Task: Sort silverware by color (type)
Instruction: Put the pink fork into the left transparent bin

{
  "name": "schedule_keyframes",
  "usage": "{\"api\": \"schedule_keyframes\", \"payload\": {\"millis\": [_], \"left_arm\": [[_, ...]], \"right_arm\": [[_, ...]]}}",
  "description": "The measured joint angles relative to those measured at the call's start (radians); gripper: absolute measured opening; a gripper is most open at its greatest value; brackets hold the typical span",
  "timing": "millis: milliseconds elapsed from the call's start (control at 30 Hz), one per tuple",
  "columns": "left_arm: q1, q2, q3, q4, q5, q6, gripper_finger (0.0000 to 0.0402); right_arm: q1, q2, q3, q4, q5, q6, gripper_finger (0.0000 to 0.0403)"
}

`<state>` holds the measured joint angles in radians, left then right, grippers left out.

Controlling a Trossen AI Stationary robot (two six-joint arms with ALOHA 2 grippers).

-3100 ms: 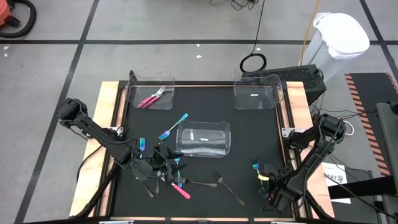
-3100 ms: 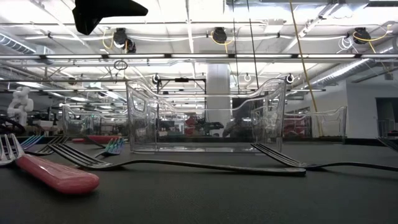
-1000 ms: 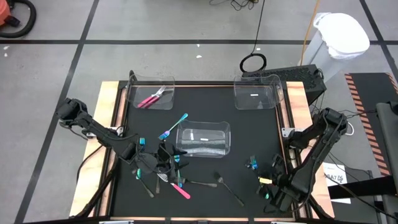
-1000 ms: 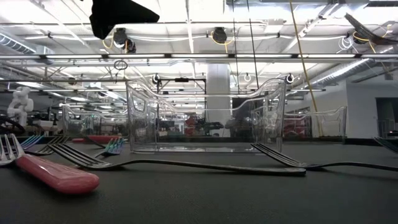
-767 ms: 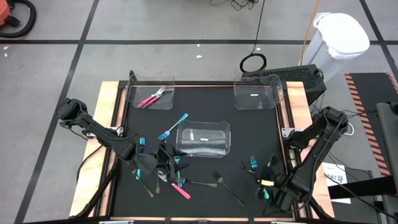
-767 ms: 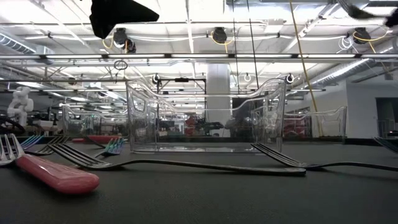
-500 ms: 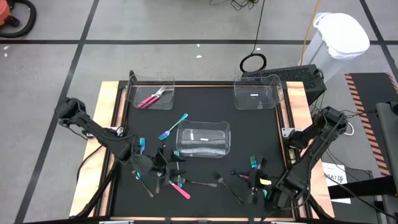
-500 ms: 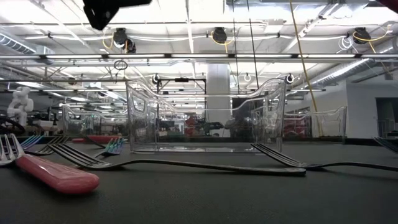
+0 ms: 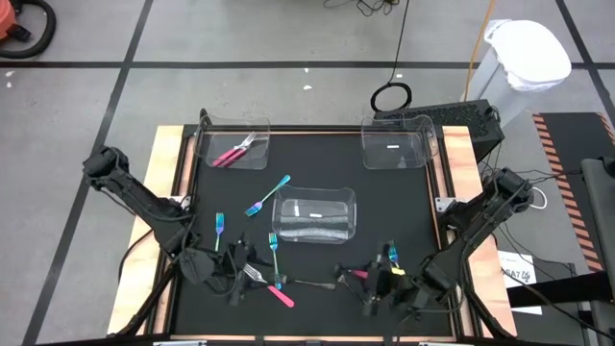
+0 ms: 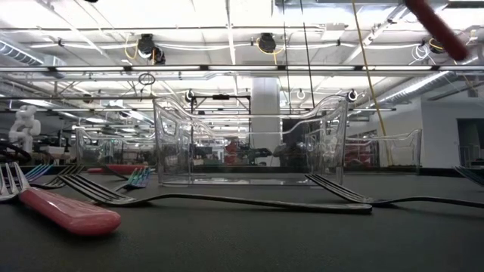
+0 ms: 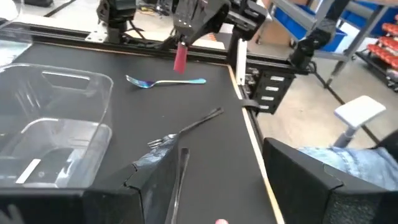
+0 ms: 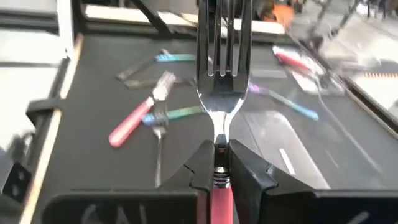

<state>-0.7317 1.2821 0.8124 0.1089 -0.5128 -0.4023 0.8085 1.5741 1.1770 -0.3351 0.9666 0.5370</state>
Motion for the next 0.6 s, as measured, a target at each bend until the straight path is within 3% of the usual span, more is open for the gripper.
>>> {"api": "schedule_keyframes", "payload": {"millis": [67,233,467,600], "left_arm": [[-0.008,-0.019,0.000,0.010,-0.012,0.000,0.0235],[-0.043,-0.064,0.000,0.005,-0.090,0.049,0.0235],[-0.093,-0.077,0.000,-0.036,-0.173,0.061,0.0235],[-0.097,-0.077,0.000,-0.011,-0.184,0.066,0.0235]], "right_arm": [[-0.029,0.017,0.000,0.099,-0.030,-0.113,0.0028],[-0.131,0.049,0.000,0.312,-0.244,-0.352,0.0027],[-0.220,0.056,-0.011,0.442,-0.439,-0.500,0.0027],[-0.244,0.056,-0.099,0.714,-0.550,-0.578,0.0028]]}}
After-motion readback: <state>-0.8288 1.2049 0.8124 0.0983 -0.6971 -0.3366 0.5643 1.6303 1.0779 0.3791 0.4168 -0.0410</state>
